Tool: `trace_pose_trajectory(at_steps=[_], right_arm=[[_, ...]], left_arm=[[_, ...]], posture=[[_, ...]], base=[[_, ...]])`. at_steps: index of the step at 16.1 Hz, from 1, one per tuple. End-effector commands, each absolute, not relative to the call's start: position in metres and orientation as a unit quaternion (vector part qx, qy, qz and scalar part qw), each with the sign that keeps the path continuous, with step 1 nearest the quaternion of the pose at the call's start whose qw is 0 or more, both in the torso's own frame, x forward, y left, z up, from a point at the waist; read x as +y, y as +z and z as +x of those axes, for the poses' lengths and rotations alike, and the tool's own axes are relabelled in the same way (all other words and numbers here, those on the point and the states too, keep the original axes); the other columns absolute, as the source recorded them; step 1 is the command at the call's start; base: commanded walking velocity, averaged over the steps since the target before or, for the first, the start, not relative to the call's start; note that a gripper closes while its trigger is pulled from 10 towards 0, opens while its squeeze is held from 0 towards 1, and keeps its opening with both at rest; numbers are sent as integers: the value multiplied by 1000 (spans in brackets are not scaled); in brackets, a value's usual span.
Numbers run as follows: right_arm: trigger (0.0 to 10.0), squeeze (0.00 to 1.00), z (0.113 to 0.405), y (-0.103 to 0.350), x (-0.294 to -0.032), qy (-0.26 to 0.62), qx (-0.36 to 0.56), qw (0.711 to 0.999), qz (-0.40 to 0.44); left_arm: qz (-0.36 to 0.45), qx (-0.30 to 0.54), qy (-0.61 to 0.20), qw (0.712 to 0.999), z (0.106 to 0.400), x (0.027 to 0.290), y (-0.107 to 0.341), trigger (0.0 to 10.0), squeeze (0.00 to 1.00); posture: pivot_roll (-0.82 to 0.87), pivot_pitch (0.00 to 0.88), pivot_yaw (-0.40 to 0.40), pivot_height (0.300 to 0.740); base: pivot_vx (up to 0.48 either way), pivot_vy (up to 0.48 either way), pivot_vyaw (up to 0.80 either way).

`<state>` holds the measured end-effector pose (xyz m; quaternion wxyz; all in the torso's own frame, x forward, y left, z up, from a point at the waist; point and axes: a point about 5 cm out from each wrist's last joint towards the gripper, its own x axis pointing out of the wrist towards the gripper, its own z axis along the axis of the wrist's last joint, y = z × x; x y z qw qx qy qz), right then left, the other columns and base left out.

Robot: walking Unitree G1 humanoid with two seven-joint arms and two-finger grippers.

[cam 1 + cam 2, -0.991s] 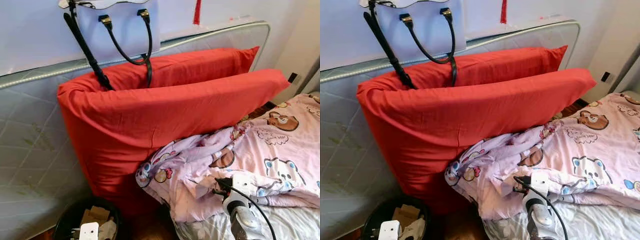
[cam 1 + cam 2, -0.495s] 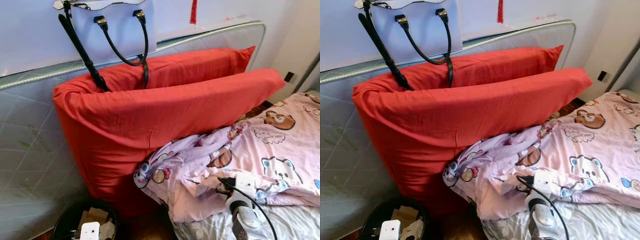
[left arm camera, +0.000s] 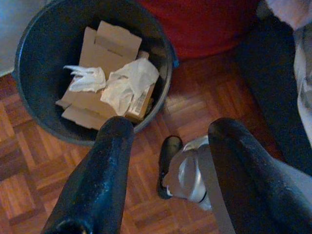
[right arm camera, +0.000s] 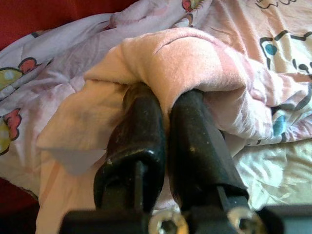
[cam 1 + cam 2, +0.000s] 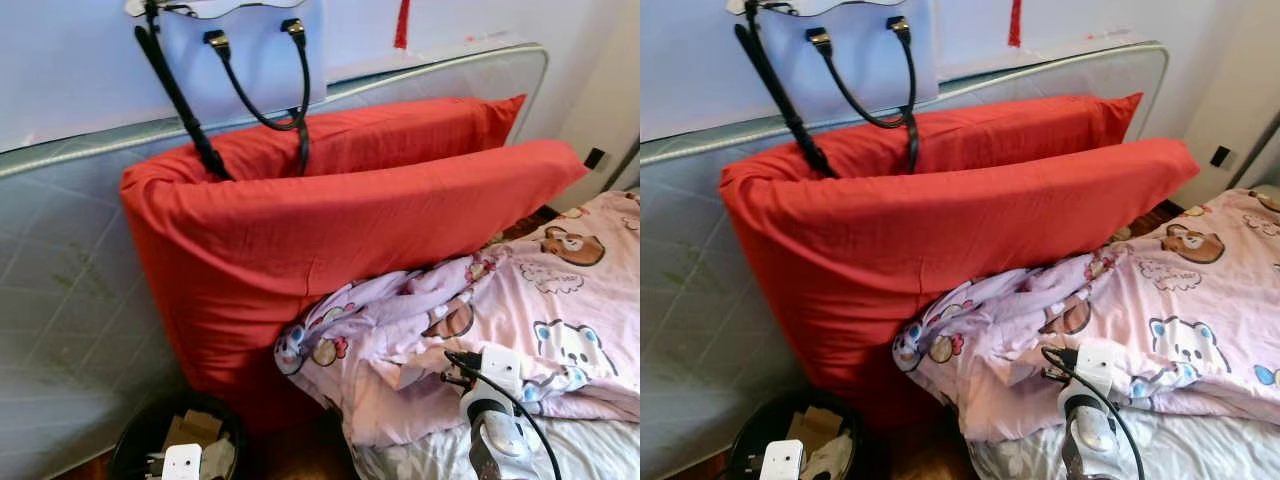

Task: Clean up the room

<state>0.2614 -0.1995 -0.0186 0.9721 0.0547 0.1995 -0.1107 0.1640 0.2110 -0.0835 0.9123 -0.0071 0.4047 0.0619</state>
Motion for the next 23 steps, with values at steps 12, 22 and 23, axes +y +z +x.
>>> trace_pose_trajectory(at_steps=[12, 22, 23], right_arm=[[10000, 0, 260, -16, -205, -137, 184, 973, 41], [10000, 0, 267, -7, -197, -107, 147, 982, 54], [10000, 0, 267, -7, -197, -106, 145, 982, 54]], left_arm=[[-4, 417, 59, 907, 156, 213, -87, 10000, 0], [-4, 420, 58, 906, 154, 212, -88, 10000, 0], [-4, 420, 58, 906, 154, 212, -88, 10000, 0]], posture=[[30, 0, -7, 740], [26, 0, -10, 740], [25, 0, -9, 740]], base=[[-258, 0, 0], [-264, 0, 0], [-262, 0, 0]])
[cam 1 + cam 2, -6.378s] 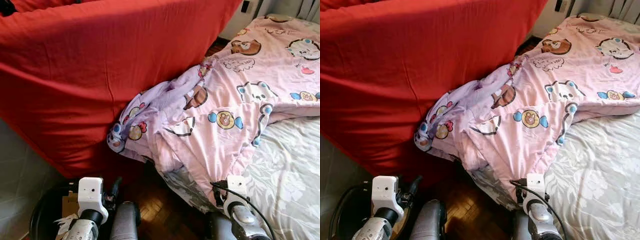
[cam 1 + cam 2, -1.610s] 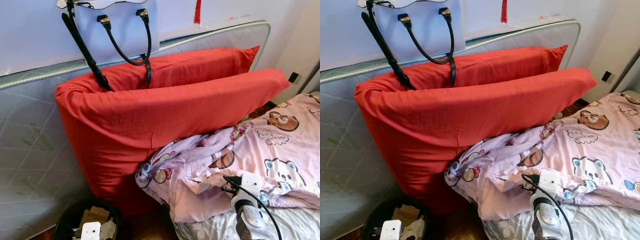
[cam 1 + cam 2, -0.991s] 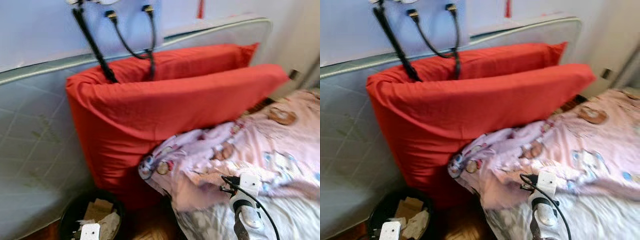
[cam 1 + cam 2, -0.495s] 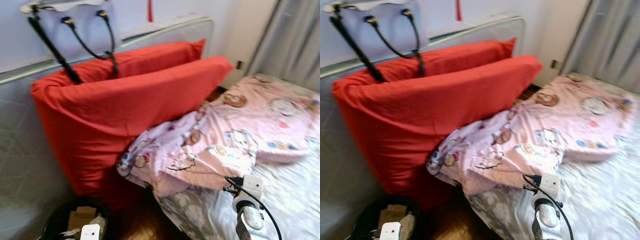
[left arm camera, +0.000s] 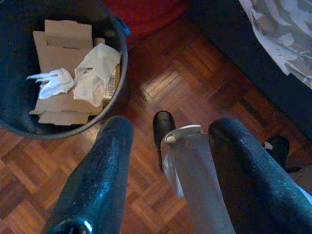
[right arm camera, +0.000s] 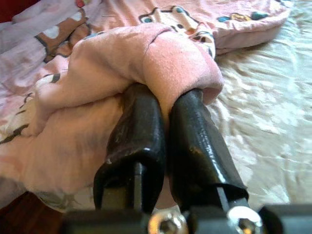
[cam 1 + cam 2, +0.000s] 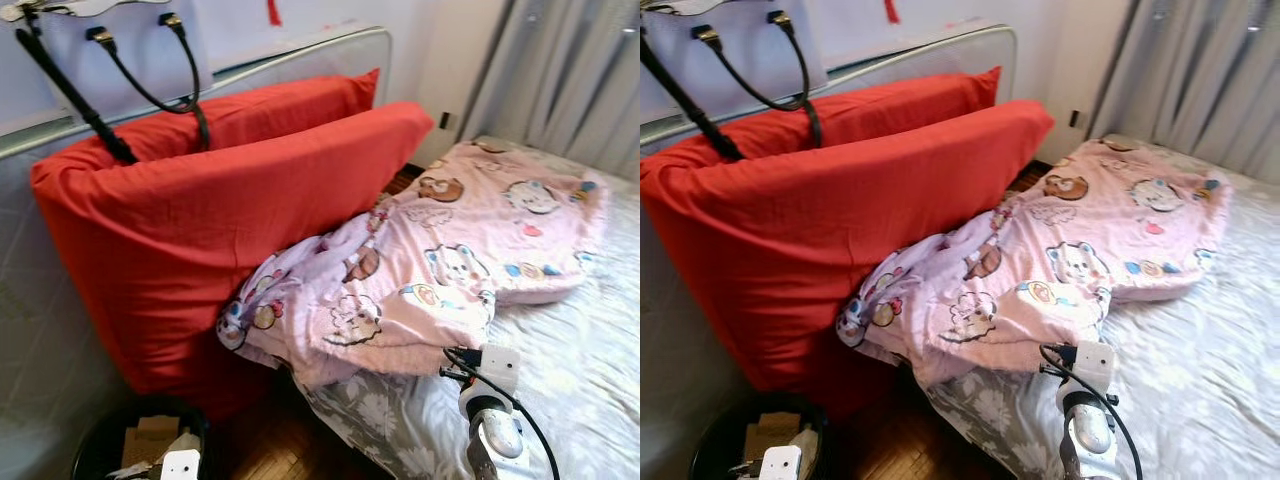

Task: Clean up the room

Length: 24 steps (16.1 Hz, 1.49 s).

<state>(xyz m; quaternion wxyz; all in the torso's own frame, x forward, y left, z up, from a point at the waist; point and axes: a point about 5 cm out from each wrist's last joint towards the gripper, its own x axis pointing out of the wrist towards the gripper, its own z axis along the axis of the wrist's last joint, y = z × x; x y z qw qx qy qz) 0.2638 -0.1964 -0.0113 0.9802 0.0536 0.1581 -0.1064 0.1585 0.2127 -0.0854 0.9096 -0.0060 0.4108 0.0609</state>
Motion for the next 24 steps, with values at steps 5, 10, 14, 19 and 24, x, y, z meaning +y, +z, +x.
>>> trace_pose_trajectory(at_steps=[5, 10, 14, 19, 24], right_arm=[[10000, 0, 267, -6, -197, -104, 139, 983, 54], [10000, 0, 266, -6, -198, -107, 136, 983, 54], [10000, 0, 265, -6, -198, -107, 133, 984, 55], [10000, 0, 269, 2, -203, -113, 107, 987, 35], [10000, 0, 271, 8, -202, -105, 85, 991, 17]], left_arm=[[-5, 420, 59, 906, 154, 212, -88, 10000, 0], [-5, 421, 59, 905, 153, 213, -88, 10000, 0], [-4, 421, 59, 905, 153, 213, -88, 10000, 0], [-4, 422, 59, 905, 152, 214, -88, 10000, 0], [-4, 427, 59, 902, 150, 213, -89, 10000, 0]], posture=[[28, 0, -11, 740], [29, 0, -9, 740], [30, 0, -9, 740], [27, 0, -10, 740], [24, 0, -12, 740]], base=[[-266, 0, 0], [-273, 0, 0], [-274, 0, 0], [-275, 0, 0], [-220, 0, 0]])
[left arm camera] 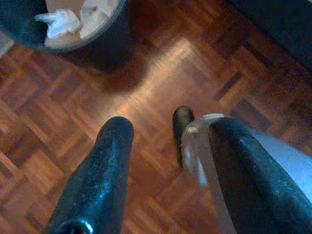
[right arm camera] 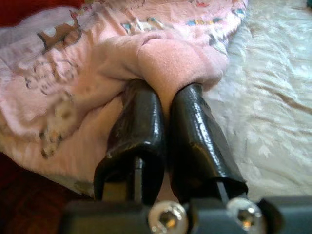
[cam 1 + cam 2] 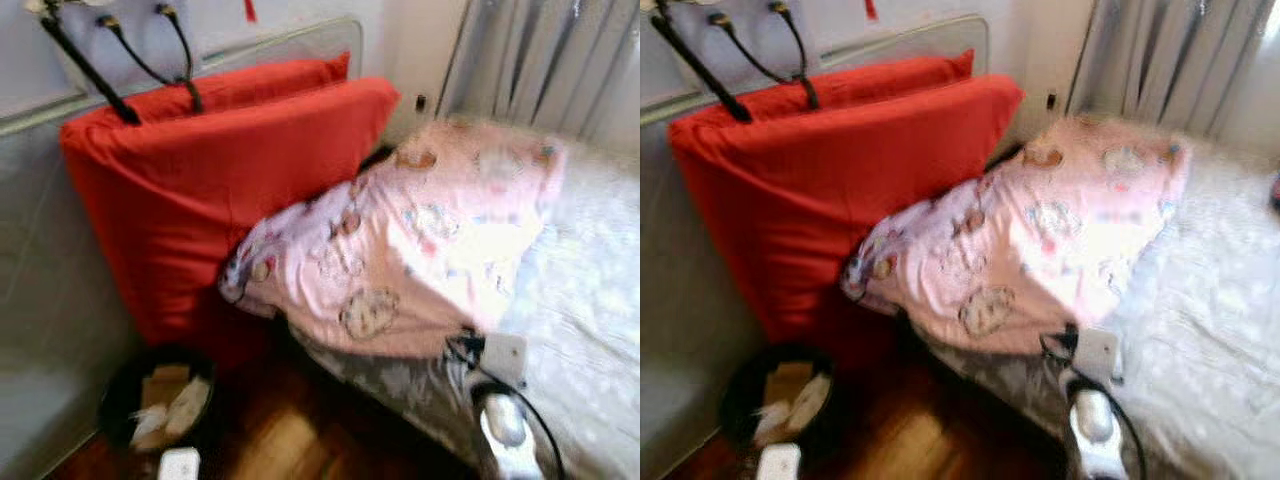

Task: Clean up the room

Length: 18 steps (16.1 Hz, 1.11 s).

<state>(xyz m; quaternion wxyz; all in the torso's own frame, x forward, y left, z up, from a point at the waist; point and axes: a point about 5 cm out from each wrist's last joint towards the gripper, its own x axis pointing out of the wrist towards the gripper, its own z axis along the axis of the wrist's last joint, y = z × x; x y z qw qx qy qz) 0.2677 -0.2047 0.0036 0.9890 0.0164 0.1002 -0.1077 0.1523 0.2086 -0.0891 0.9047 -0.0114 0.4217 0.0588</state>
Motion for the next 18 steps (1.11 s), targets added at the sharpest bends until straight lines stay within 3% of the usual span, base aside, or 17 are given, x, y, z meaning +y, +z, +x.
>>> trace_pose_trajectory(at_steps=[1, 6, 11, 12, 13, 18], right_arm=[[10000, 0, 269, 4, -202, -106, 101, 989, 20], [10000, 0, 251, -26, -214, -161, 228, 958, 62], [10000, 0, 246, -35, -217, -193, 274, 932, 135], [10000, 247, 246, -35, -219, -196, 276, 931, 139], [10000, 780, 246, -35, -222, -196, 278, 930, 136], [10000, 733, 243, -37, -225, -198, 287, 927, 141]], left_arm=[[-4, 430, 59, 901, 149, 213, -90, 10000, 0], [-1, 436, 56, 898, 147, 213, -91, 10000, 0], [7, 438, 47, 898, 147, 211, -92, 10000, 0], [8, 438, 45, 898, 147, 211, -92, 10000, 0], [8, 437, 44, 898, 147, 210, -91, 10000, 0], [9, 438, 42, 898, 147, 209, -92, 10000, 0]], posture=[[23, 0, -12, 740], [24, 0, -12, 740], [24, 0, -9, 740], [26, 0, -9, 740], [27, 0, -10, 740], [26, 0, -9, 740]], base=[[0, 0, 0], [0, 0, 0], [0, 0, 0], [0, 0, 0], [0, 0, 0], [0, 0, 0]])
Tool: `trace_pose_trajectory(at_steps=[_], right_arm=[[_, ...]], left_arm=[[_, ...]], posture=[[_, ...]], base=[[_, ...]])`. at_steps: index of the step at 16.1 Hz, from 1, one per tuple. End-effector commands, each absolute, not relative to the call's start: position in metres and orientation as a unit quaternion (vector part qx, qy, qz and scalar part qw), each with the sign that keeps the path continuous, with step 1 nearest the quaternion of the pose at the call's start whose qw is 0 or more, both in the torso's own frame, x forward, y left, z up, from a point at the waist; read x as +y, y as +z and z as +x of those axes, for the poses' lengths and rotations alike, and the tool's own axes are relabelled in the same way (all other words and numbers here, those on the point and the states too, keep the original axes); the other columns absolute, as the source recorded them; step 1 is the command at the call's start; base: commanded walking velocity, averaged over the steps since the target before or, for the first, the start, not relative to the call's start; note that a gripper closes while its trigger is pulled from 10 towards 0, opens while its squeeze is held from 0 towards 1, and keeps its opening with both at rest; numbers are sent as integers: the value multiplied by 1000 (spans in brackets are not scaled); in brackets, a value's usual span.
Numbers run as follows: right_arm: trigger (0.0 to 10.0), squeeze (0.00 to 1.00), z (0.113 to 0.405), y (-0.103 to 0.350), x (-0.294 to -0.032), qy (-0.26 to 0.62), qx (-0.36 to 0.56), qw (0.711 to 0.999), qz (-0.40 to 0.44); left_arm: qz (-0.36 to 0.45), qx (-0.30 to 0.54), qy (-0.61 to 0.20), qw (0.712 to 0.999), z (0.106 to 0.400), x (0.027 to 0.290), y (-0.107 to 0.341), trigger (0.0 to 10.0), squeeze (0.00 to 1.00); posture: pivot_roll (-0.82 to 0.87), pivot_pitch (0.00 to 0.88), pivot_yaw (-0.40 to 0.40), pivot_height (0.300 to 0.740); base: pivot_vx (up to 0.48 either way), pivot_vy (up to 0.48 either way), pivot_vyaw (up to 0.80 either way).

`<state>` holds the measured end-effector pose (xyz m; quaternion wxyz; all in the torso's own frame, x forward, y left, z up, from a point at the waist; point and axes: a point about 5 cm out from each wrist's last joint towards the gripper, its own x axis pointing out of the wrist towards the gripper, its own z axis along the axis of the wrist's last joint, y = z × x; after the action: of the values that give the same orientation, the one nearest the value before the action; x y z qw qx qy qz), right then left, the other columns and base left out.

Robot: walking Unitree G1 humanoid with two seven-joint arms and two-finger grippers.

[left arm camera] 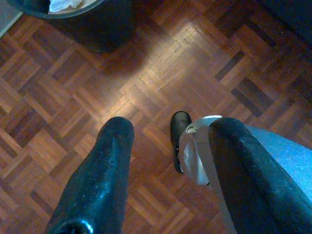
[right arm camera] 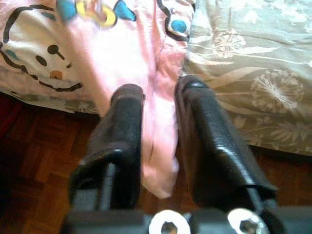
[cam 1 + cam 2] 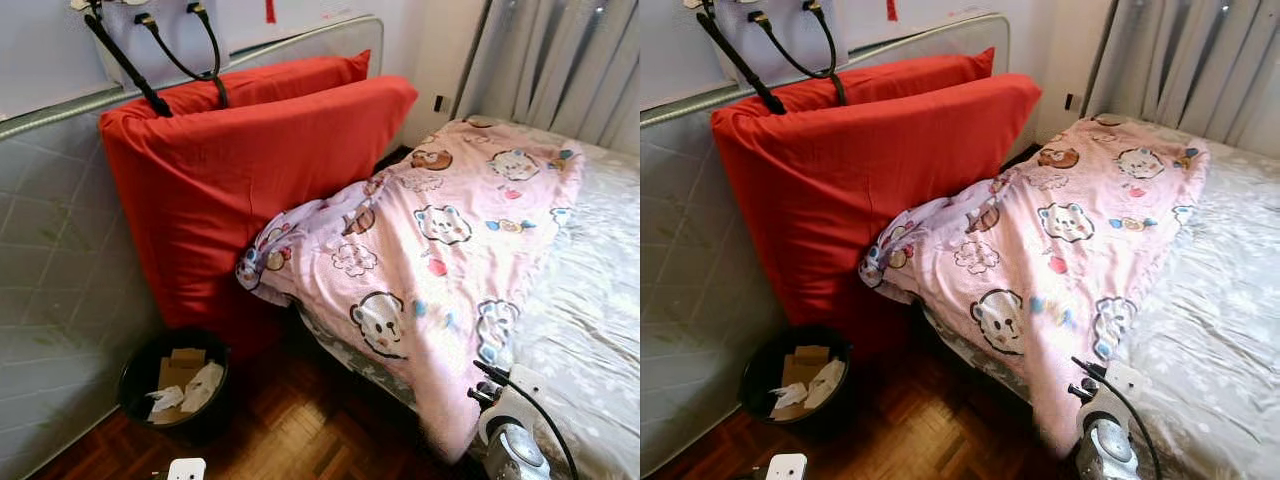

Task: Clean up the room

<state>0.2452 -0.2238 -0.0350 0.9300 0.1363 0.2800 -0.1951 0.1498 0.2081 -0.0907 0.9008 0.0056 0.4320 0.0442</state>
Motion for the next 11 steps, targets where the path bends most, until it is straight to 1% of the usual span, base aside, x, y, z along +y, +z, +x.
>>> trace_pose_trajectory(at_steps=[1, 2, 5, 6, 9, 11], right_arm=[[10000, 569, 242, -38, -225, -198, 290, 926, 141], [10000, 0, 240, -39, -224, -197, 293, 925, 141], [10000, 0, 238, -41, -220, -177, 294, 928, 144], [10000, 0, 237, -44, -214, -151, 297, 932, 142], [10000, 0, 215, -62, -199, -87, 354, 924, 115], [10000, 0, 192, -77, -189, -43, 409, 909, 64]], left_arm=[[9, 439, 41, 898, 147, 209, -92, 10000, 0], [9, 439, 40, 897, 147, 208, -92, 10000, 0], [9, 439, 39, 897, 147, 207, -92, 10000, 0], [9, 439, 39, 898, 148, 206, -92, 10000, 0], [6, 437, 39, 899, 150, 205, -92, 10000, 0], [4, 436, 38, 899, 151, 204, -91, 10000, 0]], posture=[[26, 0, -9, 740], [27, 0, -9, 740], [23, 0, -9, 740], [20, 0, -8, 740], [11, 0, -3, 740], [15, 0, -7, 740]], base=[[0, 0, 0], [0, 0, 0], [0, 0, 0], [0, 0, 0], [0, 0, 0], [0, 0, 0]])
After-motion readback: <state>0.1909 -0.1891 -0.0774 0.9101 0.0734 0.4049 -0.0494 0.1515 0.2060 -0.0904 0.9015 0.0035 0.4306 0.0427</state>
